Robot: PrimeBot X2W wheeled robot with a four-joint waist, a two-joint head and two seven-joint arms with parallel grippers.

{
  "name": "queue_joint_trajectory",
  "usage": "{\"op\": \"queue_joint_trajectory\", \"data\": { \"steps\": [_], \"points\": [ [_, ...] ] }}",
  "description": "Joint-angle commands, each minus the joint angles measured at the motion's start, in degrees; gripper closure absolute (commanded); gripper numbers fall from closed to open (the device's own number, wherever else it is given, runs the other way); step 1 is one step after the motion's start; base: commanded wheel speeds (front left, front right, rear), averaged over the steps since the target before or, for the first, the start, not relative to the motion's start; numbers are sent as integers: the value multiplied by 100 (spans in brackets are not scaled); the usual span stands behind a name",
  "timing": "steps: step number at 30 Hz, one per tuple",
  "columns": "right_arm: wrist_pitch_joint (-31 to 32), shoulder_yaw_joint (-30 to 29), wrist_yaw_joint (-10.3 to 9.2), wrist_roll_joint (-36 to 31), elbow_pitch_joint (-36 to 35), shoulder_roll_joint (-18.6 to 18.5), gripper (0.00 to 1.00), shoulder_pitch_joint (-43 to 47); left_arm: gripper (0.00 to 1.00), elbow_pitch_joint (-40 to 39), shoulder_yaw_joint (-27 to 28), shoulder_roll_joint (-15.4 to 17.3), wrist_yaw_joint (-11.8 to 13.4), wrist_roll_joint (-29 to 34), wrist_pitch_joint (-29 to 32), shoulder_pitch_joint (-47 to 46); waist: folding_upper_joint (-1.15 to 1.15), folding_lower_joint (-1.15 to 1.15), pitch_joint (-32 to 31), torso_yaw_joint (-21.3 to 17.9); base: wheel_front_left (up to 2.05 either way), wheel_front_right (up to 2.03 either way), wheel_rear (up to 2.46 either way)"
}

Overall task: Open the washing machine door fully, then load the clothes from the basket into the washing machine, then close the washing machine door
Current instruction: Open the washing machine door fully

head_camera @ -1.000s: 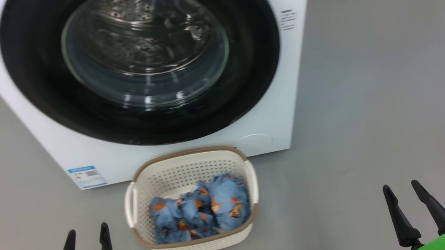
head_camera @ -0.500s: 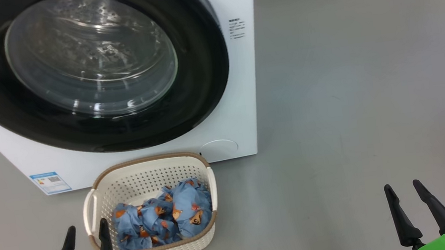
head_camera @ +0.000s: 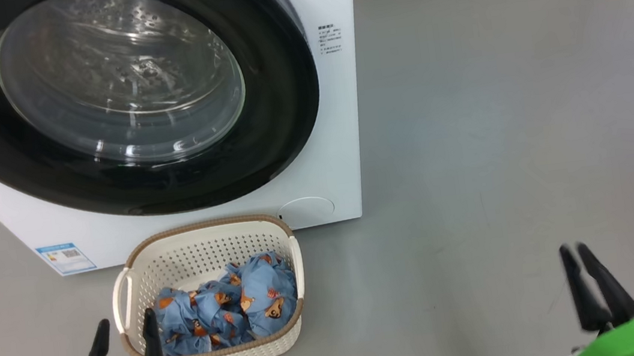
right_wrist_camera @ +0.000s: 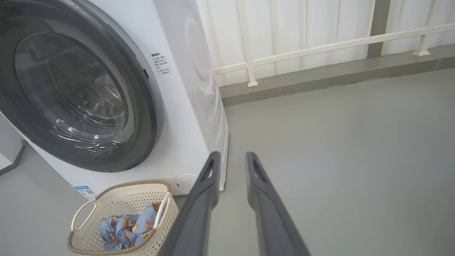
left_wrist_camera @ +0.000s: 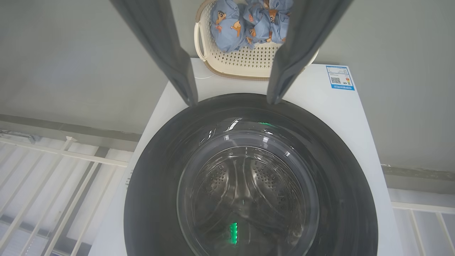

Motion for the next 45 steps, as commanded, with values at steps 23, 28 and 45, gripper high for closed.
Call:
{"op": "queue_joint_trajectory", "data": {
  "steps": [23, 28, 45],
  "points": [
    [-74, 530, 9, 3252, -335, 37, 100, -3172, 0, -320, -36, -13, -9, -119, -37, -563, 0, 0, 535, 404, 0, 0, 0],
    [-70, 781, 9, 4282, 161, -163, 100, -3780, 0, -338, -99, -41, -9, -140, -37, -724, 0, 0, 736, 566, 0, 0, 0],
    [1595, 1741, 9, 6821, 1166, -1184, 100, -5306, 0, -394, -324, -172, -9, -231, -37, -1202, 0, 0, 1496, 1048, 0, 0, 0]
  ]
}}
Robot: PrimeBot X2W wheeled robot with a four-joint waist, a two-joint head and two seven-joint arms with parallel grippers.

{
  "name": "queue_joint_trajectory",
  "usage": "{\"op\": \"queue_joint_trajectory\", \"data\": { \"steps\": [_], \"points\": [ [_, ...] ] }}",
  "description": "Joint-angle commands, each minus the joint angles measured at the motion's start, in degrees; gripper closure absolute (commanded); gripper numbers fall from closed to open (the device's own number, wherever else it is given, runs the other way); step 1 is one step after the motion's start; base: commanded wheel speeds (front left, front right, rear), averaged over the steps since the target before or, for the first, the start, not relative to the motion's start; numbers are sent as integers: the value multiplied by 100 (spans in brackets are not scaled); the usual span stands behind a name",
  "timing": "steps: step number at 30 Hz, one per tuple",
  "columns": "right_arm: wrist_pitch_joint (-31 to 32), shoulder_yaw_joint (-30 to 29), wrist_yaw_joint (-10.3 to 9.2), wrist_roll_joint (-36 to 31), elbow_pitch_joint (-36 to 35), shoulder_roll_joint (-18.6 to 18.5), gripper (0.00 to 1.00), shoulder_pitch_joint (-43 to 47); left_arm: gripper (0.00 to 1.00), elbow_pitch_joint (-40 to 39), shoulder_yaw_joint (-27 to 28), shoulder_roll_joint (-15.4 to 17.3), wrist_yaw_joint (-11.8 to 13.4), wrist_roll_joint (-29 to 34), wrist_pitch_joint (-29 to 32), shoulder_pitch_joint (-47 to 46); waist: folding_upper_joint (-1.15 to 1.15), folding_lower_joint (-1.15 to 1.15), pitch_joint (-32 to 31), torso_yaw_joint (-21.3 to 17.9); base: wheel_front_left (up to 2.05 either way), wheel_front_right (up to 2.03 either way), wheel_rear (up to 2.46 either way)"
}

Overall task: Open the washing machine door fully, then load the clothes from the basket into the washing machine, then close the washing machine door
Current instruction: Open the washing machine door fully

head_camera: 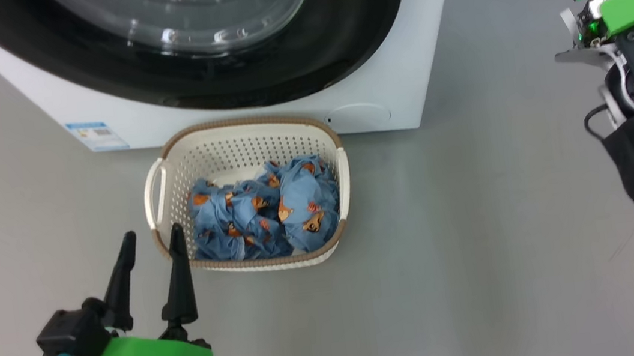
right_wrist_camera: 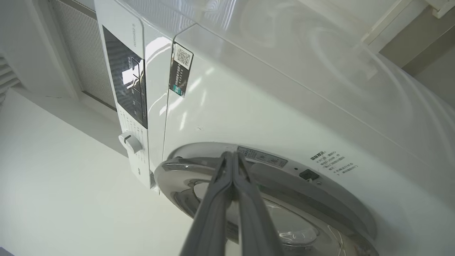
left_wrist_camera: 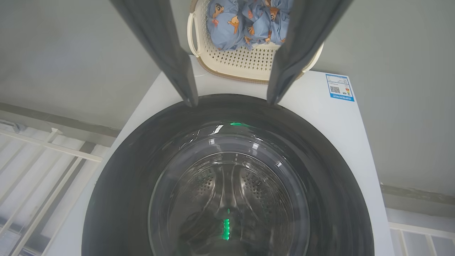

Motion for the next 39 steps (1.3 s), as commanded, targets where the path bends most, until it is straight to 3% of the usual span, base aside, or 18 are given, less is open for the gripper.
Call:
{"op": "queue_joint_trajectory", "data": {
  "steps": [1, 9, 15, 39],
  "points": [
    [221, 97, 9, 172, -70, -35, 100, -197, 0, -172, 147, 78, -9, -35, -37, -224, 0, 0, 205, 144, 0, 0, 0],
    [1327, 206, 9, 613, 297, -282, 100, -791, 0, -249, 61, 41, -9, -76, -37, -476, 0, 0, 627, 268, 0, 0, 0],
    [1803, 231, 9, 631, 504, -457, 100, -1257, 0, -330, -58, 21, -9, -123, -37, -685, 0, 0, 948, 403, 0, 0, 0],
    [2633, 507, 9, 404, 1195, -574, 100, -2460, 0, -527, -436, 9, -9, -564, -37, -1143, 0, 0, 1743, 934, 0, 0, 0]
  ]
}}
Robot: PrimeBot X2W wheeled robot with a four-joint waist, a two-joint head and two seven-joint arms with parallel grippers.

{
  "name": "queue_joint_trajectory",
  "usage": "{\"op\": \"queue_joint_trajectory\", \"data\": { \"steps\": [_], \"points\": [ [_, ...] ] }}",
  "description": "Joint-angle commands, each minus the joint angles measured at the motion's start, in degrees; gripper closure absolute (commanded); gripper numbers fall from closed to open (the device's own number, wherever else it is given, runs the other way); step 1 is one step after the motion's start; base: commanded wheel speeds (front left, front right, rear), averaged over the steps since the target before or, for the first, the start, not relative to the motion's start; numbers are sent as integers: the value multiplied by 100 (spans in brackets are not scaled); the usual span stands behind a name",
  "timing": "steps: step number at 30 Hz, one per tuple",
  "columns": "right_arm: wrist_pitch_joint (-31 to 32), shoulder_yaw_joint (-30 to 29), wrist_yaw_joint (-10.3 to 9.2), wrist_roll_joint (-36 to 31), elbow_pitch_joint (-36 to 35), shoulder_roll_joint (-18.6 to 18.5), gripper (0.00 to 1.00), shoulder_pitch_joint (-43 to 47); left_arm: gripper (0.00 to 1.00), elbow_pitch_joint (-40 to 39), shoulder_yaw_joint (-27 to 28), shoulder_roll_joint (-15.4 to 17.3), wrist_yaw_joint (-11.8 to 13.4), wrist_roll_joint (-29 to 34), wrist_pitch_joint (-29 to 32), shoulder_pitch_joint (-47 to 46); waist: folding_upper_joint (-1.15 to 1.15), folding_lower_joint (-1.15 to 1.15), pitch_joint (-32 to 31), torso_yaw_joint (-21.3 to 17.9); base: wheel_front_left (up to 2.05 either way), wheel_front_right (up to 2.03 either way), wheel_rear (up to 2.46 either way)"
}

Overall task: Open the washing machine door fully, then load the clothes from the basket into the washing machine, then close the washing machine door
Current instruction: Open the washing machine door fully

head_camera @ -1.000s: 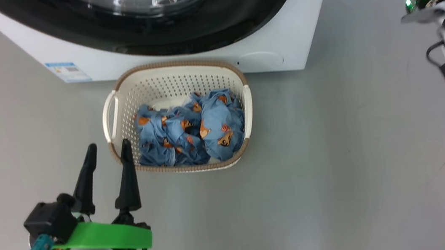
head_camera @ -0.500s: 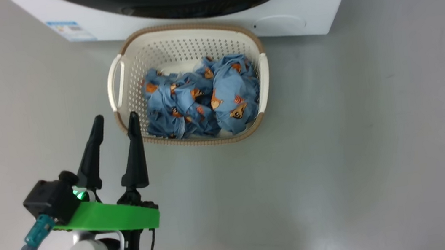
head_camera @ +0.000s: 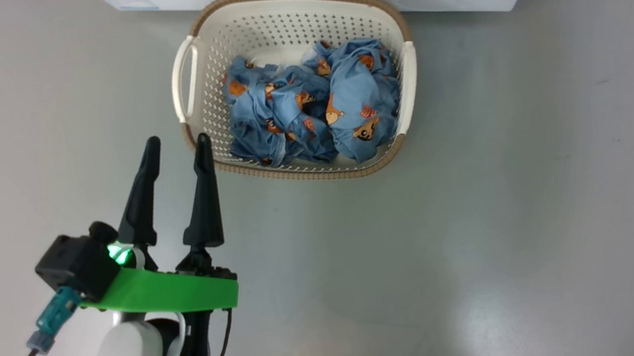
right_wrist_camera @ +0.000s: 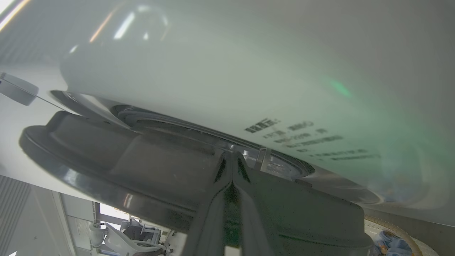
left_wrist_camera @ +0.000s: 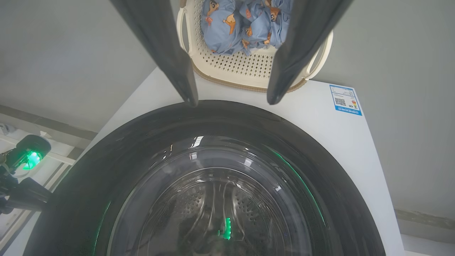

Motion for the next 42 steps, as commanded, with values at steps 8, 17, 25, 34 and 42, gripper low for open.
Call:
{"op": "queue_joint_trajectory", "data": {
  "steps": [8, 17, 25, 34, 42],
  "points": [
    [106, 166, 9, -73, -104, 143, 100, -123, 0, -182, 143, 115, -9, -104, -36, -82, 0, 0, 49, 107, 0, 0, 0],
    [327, 435, 9, -57, -395, 284, 100, 297, 0, -113, 165, 115, -9, -39, -36, 8, 0, 0, -239, 3, 0, 0, 0],
    [491, 613, 9, 17, -691, 390, 100, 771, 0, -56, 196, 115, -9, 86, -36, 163, 0, 0, -554, -128, 0, 0, 0],
    [620, 837, 9, 51, -1106, 494, 100, 1408, 0, -17, 250, 115, -9, 212, -36, 380, 0, 0, -901, -267, 0, 0, 0],
    [764, 1112, 9, 69, -1502, 625, 100, 2018, 0, 23, 275, 115, -9, 305, -36, 612, 0, 0, -1269, -338, 0, 0, 0]
  ]
}}
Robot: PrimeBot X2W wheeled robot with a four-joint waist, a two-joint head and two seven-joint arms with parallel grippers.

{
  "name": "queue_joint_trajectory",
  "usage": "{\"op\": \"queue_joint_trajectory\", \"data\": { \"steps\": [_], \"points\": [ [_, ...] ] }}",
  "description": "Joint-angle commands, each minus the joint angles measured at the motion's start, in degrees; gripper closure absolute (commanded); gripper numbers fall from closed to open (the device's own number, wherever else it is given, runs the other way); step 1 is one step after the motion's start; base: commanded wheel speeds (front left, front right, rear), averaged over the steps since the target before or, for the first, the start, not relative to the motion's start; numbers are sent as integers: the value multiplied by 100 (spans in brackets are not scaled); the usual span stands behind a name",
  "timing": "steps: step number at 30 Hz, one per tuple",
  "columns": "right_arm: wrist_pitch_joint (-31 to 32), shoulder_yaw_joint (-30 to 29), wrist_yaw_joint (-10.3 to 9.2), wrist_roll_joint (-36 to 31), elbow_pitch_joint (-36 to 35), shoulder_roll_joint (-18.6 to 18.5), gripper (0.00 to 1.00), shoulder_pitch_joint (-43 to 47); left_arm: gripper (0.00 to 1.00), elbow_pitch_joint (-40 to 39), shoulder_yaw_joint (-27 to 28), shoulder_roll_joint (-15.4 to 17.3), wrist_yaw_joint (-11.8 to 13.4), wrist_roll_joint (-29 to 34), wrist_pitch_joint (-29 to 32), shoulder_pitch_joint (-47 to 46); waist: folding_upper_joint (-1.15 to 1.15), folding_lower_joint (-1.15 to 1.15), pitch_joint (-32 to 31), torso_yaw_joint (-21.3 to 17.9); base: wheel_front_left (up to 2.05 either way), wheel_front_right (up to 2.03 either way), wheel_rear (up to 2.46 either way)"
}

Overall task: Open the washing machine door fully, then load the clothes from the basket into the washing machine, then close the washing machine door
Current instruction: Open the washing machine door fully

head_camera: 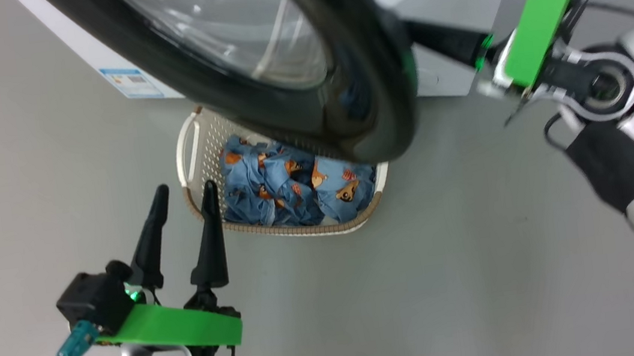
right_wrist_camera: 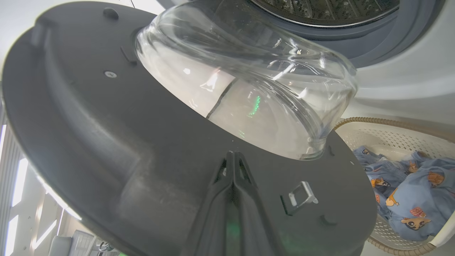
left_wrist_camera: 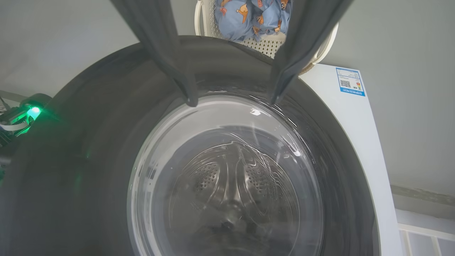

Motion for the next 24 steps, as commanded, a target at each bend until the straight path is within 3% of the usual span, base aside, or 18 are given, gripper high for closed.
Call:
{"op": "queue_joint_trajectory", "data": {
  "steps": [1, 24],
  "points": [
    [68, 129, 20, 55, -256, 192, 100, 247, 0, -107, 189, 146, -9, 86, -36, 98, 0, 0, -176, -37, 0, 0, 0],
    [316, 878, 20, 28, -909, 767, 100, 1031, 0, -119, 272, 146, -9, 129, -36, 378, 0, 0, -544, 167, 0, 0, 0]
  ]
}}
